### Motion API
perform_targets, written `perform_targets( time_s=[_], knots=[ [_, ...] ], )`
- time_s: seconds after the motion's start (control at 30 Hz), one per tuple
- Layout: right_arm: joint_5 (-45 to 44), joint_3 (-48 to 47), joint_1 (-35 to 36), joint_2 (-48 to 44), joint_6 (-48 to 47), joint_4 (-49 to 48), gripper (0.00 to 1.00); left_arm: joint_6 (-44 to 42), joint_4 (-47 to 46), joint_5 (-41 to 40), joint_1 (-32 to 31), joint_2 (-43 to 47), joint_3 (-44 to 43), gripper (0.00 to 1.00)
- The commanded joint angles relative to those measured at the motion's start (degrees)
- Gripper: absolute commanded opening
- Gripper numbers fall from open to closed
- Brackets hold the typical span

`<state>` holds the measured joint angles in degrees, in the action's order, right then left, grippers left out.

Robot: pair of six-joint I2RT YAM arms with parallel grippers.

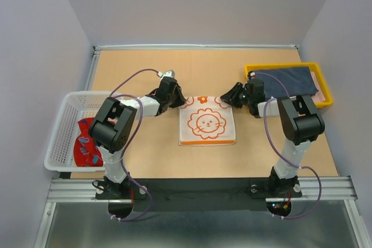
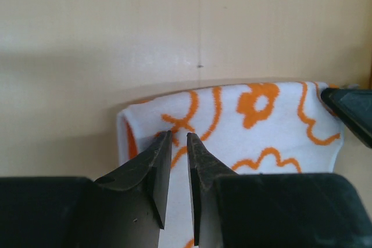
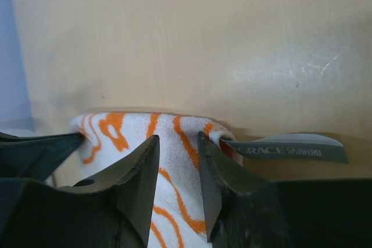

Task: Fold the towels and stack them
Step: Fold the towel

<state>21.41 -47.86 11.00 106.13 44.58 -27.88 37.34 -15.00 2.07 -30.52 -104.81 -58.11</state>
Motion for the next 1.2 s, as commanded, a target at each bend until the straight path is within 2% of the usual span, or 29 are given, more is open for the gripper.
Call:
perform_targets(
  time_s=[0.0, 0.17, 0.3, 0.4, 0.43, 0.53, 0.67, 0.7, 0.73, 0.8, 0.9, 0.97, 1.17],
  knots=[
    [-5.05, 2.59, 0.16, 0.93, -2.47, -4.99, 0.39, 0.62, -3.36, 0.48, 2.75, 0.57, 3.52, 0.28],
    [-9.01, 3.65, -0.19, -2.23, -5.28, -3.59, 0.39, 1.68, -2.05, -1.62, 4.16, 3.03, 7.30, 0.28],
    [-7.97, 0.14, 0.15, -6.26, -11.59, 6.13, 0.40, 0.63, 0.85, -3.21, 4.24, 5.49, 6.60, 0.31],
    [-9.01, -2.42, 1.64, -11.00, -17.57, 15.53, 0.41, 0.19, 2.26, -3.64, 3.98, 10.39, 6.95, 0.45],
    [-9.45, -2.42, 2.09, -12.59, -18.73, 17.40, 0.41, 0.01, 3.74, -5.04, 3.46, 11.81, 7.04, 0.57],
    [-10.51, -2.51, 5.15, -17.51, -22.41, 26.34, 0.43, -1.48, 8.04, -8.20, 2.23, 17.70, 7.22, 0.81],
    [-14.63, -2.24, 12.62, -21.39, -24.71, 37.61, 0.44, -2.80, 13.41, -11.64, 0.99, 25.26, 8.62, 0.96],
    [-15.60, -2.24, 14.29, -22.01, -24.80, 39.46, 0.45, -3.24, 14.38, -12.34, 0.99, 28.32, 9.06, 0.98],
    [-17.17, -2.07, 19.62, -22.62, -23.41, 44.27, 0.45, -4.29, 16.74, -14.18, 0.99, 31.31, 9.59, 0.98],
    [-18.07, -1.98, 21.58, -22.81, -22.26, 45.45, 0.46, -4.64, 19.21, -15.94, 0.99, 34.12, 9.94, 0.98],
    [-21.05, -2.24, 30.80, -21.41, -19.28, 49.92, 0.46, -6.14, 22.82, -18.85, 0.99, 39.05, 10.82, 0.98],
    [-23.93, -2.24, 33.63, -20.35, -17.87, 50.90, 0.46, -6.58, 24.40, -19.73, 0.99, 41.17, 11.96, 0.98],
    [-24.75, -2.59, 43.03, -14.64, -14.08, 53.63, 0.46, -6.14, 27.30, -18.59, 0.99, 46.19, 14.42, 0.98]
  ],
)
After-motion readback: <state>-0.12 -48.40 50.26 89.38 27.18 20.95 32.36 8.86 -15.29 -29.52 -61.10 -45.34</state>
